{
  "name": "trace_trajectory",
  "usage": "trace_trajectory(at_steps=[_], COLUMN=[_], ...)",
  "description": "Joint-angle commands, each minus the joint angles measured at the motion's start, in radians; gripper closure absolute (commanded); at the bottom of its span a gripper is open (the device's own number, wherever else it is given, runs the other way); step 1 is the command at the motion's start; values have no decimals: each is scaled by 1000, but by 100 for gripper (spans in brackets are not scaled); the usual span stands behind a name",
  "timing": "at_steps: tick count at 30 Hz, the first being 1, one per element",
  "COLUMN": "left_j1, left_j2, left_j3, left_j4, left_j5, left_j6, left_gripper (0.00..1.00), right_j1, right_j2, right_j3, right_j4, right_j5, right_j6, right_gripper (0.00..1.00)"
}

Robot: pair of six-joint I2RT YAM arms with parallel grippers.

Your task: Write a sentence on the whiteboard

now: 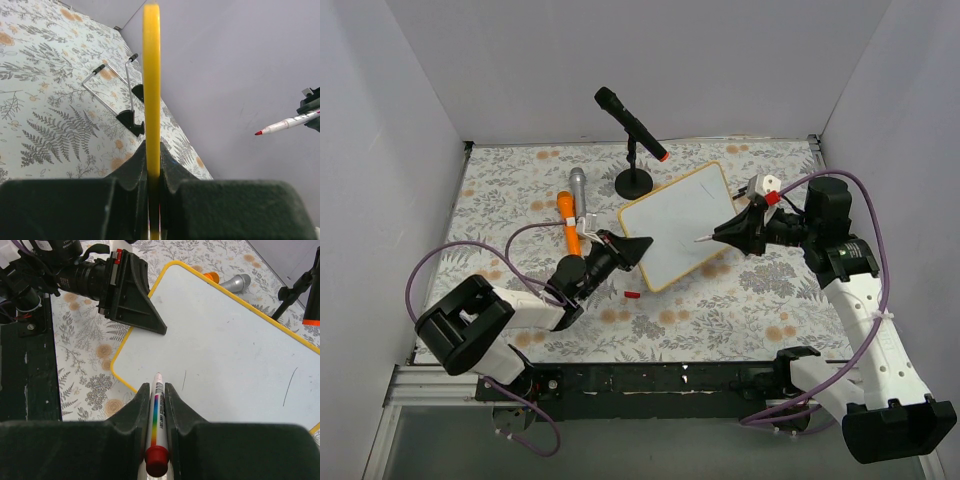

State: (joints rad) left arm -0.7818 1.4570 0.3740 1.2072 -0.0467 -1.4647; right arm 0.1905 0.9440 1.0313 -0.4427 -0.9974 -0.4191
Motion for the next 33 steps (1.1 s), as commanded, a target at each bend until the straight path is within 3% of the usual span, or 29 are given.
trace_trajectory(at_steps=[1,18,33], left_j1=[30,33,-63], left_j2=[-14,111,-59], left_j3=[78,151,22], left_j4=[180,218,172], left_j5=[77,136,12], left_j6=[-2,1,27], left_gripper=[100,100,100], right_j1=[-25,-39,141], right_j2=[-4,41,147], right_j3=[1,-7,128], right_j4=[39,67,55], right_j5=[-61,-96,0], right_j6=[19,37,3], right_gripper=[99,99,99])
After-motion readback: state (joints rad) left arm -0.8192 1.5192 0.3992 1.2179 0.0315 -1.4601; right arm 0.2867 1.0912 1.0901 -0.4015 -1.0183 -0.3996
